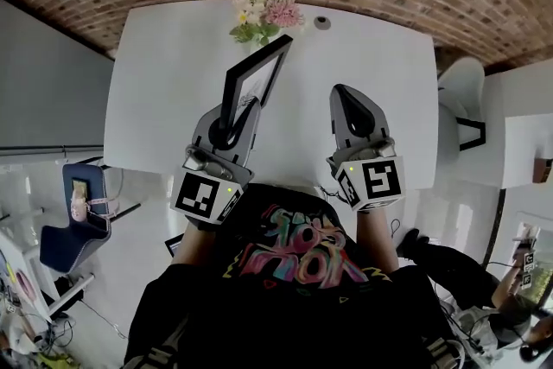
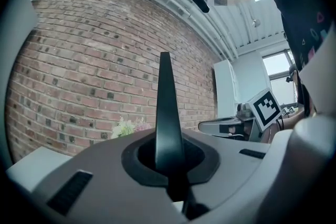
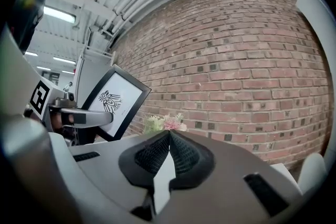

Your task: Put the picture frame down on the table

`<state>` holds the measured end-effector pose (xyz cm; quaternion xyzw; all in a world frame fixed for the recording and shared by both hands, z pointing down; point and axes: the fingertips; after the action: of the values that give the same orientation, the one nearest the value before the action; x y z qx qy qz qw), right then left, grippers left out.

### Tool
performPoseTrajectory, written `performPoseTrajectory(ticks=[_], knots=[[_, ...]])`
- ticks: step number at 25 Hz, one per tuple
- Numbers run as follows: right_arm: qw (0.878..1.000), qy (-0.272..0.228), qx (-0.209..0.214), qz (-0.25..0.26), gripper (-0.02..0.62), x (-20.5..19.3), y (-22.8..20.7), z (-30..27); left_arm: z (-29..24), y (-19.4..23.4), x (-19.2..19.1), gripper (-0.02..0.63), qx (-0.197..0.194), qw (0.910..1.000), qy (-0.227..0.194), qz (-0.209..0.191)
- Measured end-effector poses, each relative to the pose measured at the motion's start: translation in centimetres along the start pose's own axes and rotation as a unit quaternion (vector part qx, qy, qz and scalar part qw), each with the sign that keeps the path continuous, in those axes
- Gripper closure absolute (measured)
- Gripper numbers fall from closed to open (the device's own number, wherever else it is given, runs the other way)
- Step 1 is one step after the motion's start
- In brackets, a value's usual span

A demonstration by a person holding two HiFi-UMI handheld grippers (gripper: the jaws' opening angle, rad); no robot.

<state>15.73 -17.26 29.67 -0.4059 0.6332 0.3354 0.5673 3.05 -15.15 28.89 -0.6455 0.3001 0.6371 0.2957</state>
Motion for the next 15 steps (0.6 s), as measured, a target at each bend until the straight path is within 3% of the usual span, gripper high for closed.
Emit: performPoseTrajectory(ticks=[5,15], knots=[[1.0,0.008,0.016,0.003,0.574,0.0,0.2,-2.3,-0.9,1.1,-0.7,0.576,-0.002,0.9999,0.014,0.003],[1.0,0.012,0.009,-0.005,0.574,-0.4,0.8,-3.5,-1.5,1.9,-1.3,0.577,-0.025,0.9995,0.018,0.005]])
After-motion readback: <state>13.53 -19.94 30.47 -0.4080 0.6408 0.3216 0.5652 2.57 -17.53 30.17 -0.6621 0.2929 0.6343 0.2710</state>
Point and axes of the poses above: the fingertips, and each gripper's own axes: z backward along the fingers, y to its left, x out of its top, and after that the axes turned 4 degrees about -z, right-handed
